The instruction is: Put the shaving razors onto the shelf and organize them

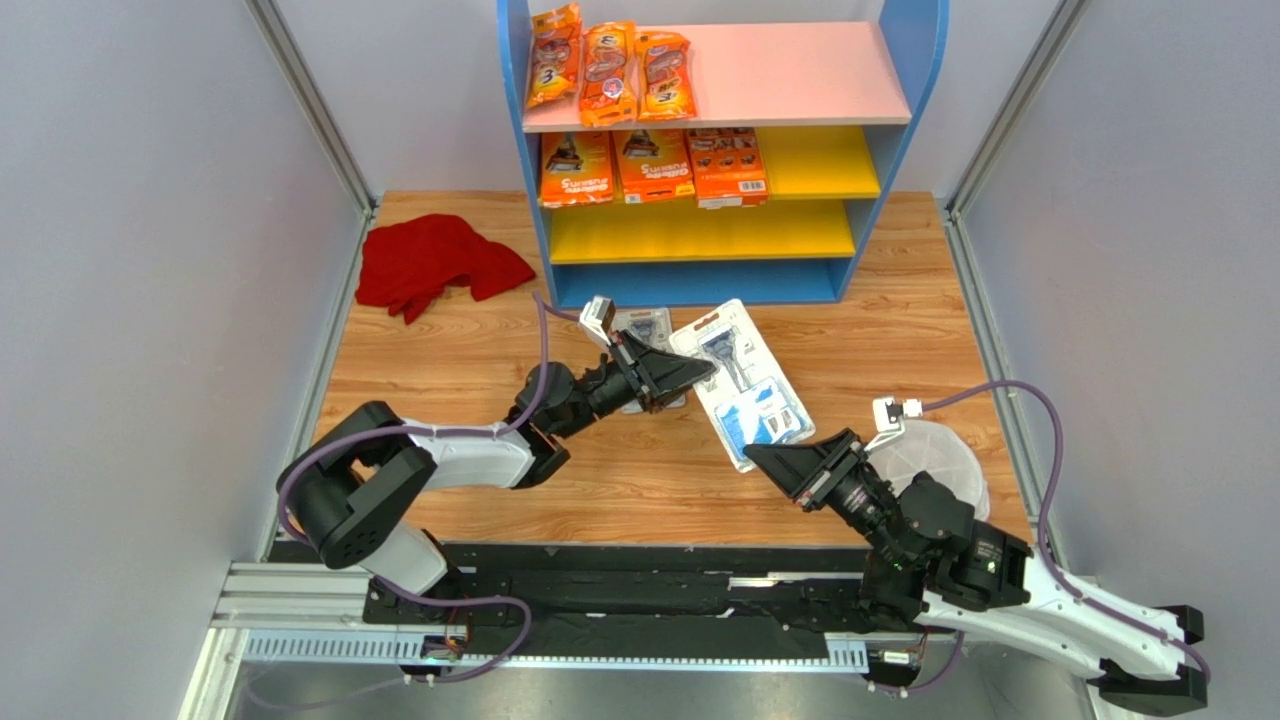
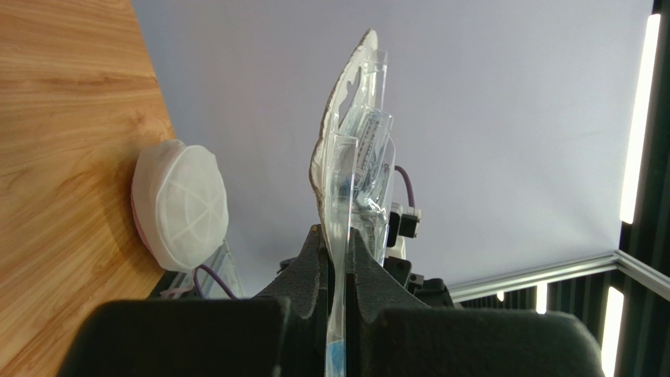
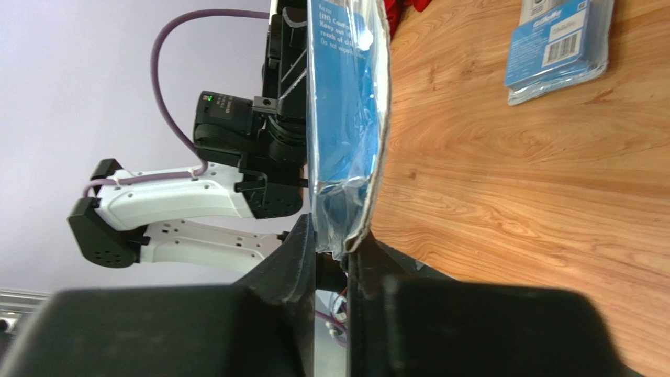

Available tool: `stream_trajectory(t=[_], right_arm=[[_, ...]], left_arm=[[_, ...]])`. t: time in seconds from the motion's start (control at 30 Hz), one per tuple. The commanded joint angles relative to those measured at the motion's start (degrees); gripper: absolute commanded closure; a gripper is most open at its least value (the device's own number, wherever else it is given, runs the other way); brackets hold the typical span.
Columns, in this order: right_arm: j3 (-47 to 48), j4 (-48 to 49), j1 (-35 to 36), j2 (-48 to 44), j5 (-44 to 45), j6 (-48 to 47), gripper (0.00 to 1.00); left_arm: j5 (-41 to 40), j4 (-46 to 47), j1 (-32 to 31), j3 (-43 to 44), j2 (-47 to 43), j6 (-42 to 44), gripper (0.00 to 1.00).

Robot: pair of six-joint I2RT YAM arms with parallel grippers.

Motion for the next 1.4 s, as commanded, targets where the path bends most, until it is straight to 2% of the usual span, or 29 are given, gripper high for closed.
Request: stream_trajectory(t=[0.0, 0.07, 0.1, 0.17, 0.2, 0.27, 0.3, 0.33, 0.43, 0.53, 0.57, 0.63, 0.67, 0.7, 0.73, 0.77, 0.87, 1.0, 1.13, 1.23, 1.37], right_arm=[[1.3, 2.4, 0.0, -0.2, 3.1, -0.9, 0.99], [1.2, 1.9, 0.0, -0.3, 3.1, -0.7, 1.0], [1.1, 2.0, 0.0, -0.4, 3.0, -0.3, 1.0], [1.1, 1.9, 0.0, -0.4, 3.1, -0.3, 1.0], [1.2, 1.7, 0.0, -0.3, 3.1, -0.2, 1.0], [1.6, 0.9, 0.0, -0.3, 3.1, -0.2, 1.0], [1.7, 0.6, 0.0, -0.3, 3.2, -0.1, 1.0], [2.0, -0.3, 0.0, -0.4, 3.2, -0.1, 1.0], [2.8, -2.3, 0.0, -0.6, 3.6, 0.5, 1.0], [3.1, -3.7, 0.0, -1.0, 4.0, 1.0, 1.0], [3.2, -4.1, 0.0, -1.0, 4.0, 1.1, 1.0], [3.6, -5.3, 0.0, -0.9, 4.3, 1.4, 1.0], [3.8, -5.6, 0.0, -0.8, 4.5, 1.5, 1.0], [3.8, -5.9, 0.0, -0.8, 4.6, 1.5, 1.0], [3.9, -6.3, -0.1, -0.5, 4.4, 1.5, 1.0], [4.0, -6.4, 0.0, -0.4, 4.4, 1.7, 1.0], [4.0, -6.3, 0.0, 0.6, 3.9, 1.6, 1.0], [3.9, -5.8, 0.0, 1.5, 3.3, 2.1, 1.0], [5.1, -6.1, 0.0, 2.7, 3.3, 1.6, 1.0], [7.3, -6.3, 0.0, 4.9, 3.1, 0.5, 1.0], [12.3, -5.7, 0.0, 10.7, 2.8, -2.7, 1.0]], left_arm=[[0.9, 19.8, -0.9, -1.5, -1.1, 0.2, 1.0], [1.0, 19.7, -1.0, -2.3, -1.3, 0.6, 0.93], [1.1, 19.7, -1.0, -2.9, -1.3, 0.9, 0.8], [1.7, 19.7, -1.0, -3.3, -1.6, 1.5, 0.65], [2.1, 19.7, -1.0, -3.7, -1.7, 2.0, 0.52], [2.5, 19.7, -1.0, -4.3, -2.1, 2.4, 0.4], [2.7, 19.4, -1.0, -5.0, -2.2, 3.0, 0.08], [2.8, 19.0, -1.0, -5.3, -2.5, 3.4, 0.01], [4.0, 15.4, -1.0, -7.2, -4.8, 5.6, 0.01], [4.8, 6.9, -1.1, -9.2, -10.5, 10.0, 0.01], [5.3, -3.1, -1.0, -9.3, -15.5, 11.7, 0.01], [5.3, -20.2, -1.0, -6.2, -22.1, 21.8, 0.01], [0.6, -44.4, -1.7, -3.7, -29.1, 26.2, 0.01], [-4.4, -56.7, -2.5, 2.9, -31.9, 35.2, 0.01], [-9.8, -66.9, -3.5, 6.0, -33.9, 39.1, 0.01], [-18.2, -82.0, -4.5, 10.6, -36.5, 44.0, 0.01], [-30.3, -101.0, -4.5, 14.9, -39.5, 46.9, 0.01], [-37.4, -111.9, -4.5, 13.7, -43.1, 45.3, 0.01], [-44.1, -123.3, -4.5, 12.2, -46.7, 38.9, 0.01], [-46.8, -126.8, -4.5, 11.6, -49.5, 37.5, 0.01], [-46.5, -126.3, -4.5, 11.2, -52.5, 37.9, 0.01]])
